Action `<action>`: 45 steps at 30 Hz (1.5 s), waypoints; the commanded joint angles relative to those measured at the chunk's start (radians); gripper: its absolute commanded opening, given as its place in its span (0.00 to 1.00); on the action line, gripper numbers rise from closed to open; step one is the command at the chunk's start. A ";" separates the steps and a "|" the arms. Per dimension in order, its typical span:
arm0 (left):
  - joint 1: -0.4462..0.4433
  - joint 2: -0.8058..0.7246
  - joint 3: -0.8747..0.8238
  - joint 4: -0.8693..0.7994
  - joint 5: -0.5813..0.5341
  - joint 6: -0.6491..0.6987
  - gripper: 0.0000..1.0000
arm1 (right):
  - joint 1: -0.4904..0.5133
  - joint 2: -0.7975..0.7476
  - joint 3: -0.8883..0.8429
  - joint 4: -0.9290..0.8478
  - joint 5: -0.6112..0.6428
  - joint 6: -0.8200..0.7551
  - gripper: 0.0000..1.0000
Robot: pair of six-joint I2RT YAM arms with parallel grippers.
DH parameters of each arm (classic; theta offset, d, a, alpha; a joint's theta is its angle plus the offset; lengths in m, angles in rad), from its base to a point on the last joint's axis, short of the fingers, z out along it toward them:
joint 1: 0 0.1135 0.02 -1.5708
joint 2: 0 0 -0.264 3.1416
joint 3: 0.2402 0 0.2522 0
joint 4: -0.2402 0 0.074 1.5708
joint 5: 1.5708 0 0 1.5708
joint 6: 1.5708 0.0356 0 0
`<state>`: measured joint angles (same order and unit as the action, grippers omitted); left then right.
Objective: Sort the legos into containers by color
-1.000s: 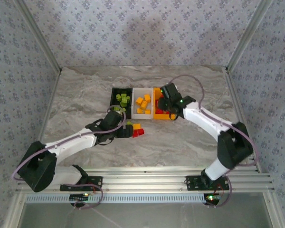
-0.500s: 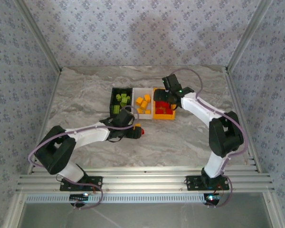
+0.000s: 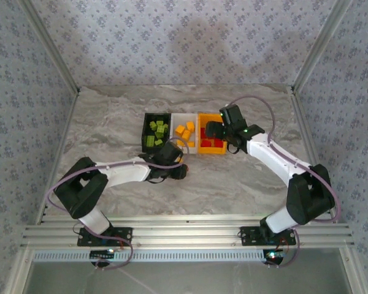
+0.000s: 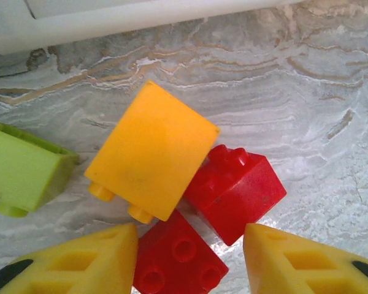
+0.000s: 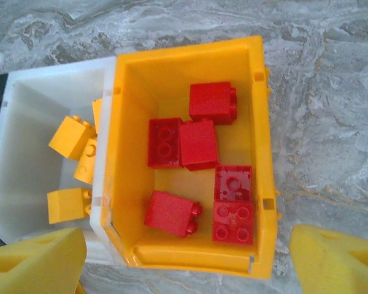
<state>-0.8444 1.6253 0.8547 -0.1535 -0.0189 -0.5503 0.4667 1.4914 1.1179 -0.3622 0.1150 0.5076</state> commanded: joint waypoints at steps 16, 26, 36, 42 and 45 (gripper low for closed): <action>-0.116 -0.385 -0.079 -0.239 -0.121 -0.110 0.75 | 0.290 -0.107 -0.231 0.052 -0.083 0.052 0.90; 0.000 -0.705 -0.166 -0.433 -0.327 -0.158 0.99 | 0.569 0.130 -0.181 0.074 -0.020 0.052 0.92; 0.021 -0.715 -0.192 -0.469 -0.382 -0.206 0.99 | 0.629 0.319 -0.053 -0.033 0.090 0.029 0.69; 0.023 -0.715 -0.192 -0.455 -0.384 -0.199 0.99 | 0.629 0.298 -0.078 -0.026 0.070 0.037 0.44; 0.025 -0.715 -0.187 -0.439 -0.381 -0.192 0.99 | 0.627 0.243 -0.106 -0.031 0.082 0.047 0.37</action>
<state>-0.8299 0.9062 0.6624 -0.5995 -0.3824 -0.7433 1.0889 1.7863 1.0363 -0.3653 0.2024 0.5369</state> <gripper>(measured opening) 0.994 0.383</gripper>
